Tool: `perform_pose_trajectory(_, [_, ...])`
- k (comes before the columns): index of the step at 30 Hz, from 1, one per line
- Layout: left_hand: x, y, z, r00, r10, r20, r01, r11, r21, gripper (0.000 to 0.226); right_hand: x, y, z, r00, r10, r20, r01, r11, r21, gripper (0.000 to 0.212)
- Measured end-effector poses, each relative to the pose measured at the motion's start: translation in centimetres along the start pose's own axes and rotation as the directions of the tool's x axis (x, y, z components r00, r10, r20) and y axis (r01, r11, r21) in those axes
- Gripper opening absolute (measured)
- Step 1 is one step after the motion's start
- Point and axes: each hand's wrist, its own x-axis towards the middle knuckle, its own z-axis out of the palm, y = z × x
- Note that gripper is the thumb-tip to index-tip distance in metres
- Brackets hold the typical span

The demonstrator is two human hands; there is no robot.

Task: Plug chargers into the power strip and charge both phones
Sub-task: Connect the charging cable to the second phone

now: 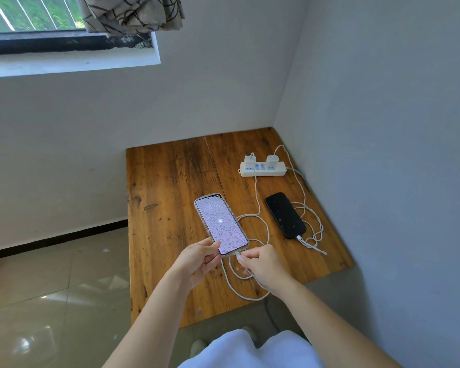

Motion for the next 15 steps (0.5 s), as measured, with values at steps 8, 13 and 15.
perform_pose_trajectory(8, [0.19, -0.01, -0.17, 1.0, 0.004, -0.007, -0.004, 1.0, -0.012, 0.041, 0.19, 0.14, 0.12, 1.0, -0.01, 0.0, 0.01, 1.0, 0.005, 0.024])
perform_pose_trajectory(13, [0.4, 0.06, -0.25, 1.0, 0.015, 0.002, -0.015, 1.0, -0.013, 0.041, 0.47, 0.31, 0.14, 1.0, 0.005, 0.009, -0.005, 1.0, 0.023, 0.021])
perform_pose_trajectory(15, [0.49, 0.09, -0.28, 1.0, 0.023, -0.008, -0.023, 1.0, -0.011, 0.043, 0.62, 0.41, 0.17, 1.0, 0.01, 0.018, -0.01, 1.0, 0.023, 0.025])
